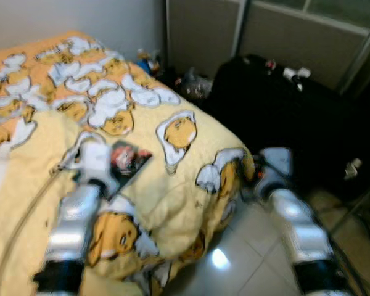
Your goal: Clean up the room
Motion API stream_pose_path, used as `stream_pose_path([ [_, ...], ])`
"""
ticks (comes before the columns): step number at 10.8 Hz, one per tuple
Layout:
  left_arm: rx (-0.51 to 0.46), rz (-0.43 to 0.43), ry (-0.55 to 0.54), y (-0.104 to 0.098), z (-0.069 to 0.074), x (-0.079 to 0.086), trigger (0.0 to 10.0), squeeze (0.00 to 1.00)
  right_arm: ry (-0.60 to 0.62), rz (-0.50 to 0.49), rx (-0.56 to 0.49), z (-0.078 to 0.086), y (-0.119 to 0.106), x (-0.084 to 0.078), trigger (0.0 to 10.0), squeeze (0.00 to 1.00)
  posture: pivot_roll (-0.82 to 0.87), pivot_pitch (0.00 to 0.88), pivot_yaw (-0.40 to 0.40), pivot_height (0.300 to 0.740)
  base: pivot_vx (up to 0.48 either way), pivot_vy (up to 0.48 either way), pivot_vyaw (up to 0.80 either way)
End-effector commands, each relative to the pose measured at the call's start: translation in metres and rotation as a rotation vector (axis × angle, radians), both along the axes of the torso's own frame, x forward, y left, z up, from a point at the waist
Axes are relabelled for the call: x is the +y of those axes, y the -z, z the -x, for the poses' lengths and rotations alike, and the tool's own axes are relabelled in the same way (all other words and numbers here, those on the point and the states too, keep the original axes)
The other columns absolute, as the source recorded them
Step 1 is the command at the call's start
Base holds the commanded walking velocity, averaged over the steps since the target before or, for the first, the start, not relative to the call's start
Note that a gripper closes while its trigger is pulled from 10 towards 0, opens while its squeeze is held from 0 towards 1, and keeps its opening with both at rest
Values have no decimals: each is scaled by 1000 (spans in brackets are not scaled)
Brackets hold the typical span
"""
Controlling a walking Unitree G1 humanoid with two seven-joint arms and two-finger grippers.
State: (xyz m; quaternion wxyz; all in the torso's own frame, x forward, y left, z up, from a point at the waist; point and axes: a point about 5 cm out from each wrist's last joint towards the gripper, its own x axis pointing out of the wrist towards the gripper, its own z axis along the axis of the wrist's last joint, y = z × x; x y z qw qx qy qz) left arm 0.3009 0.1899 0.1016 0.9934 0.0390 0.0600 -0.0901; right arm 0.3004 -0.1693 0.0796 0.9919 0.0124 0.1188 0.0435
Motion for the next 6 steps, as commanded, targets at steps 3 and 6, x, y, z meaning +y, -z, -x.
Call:
stream_pose_path([
  [3,101,-125,-213,9,-9,36,10000,0,-71,-3,-3,-2,-4,11,10000,0,13,0,1,740,0,0,0],
  [6,265,-209,-484,23,-12,89,10000,0,-165,60,19,-2,-8,11,10000,0,0,0,5,740,0,0,0],
])
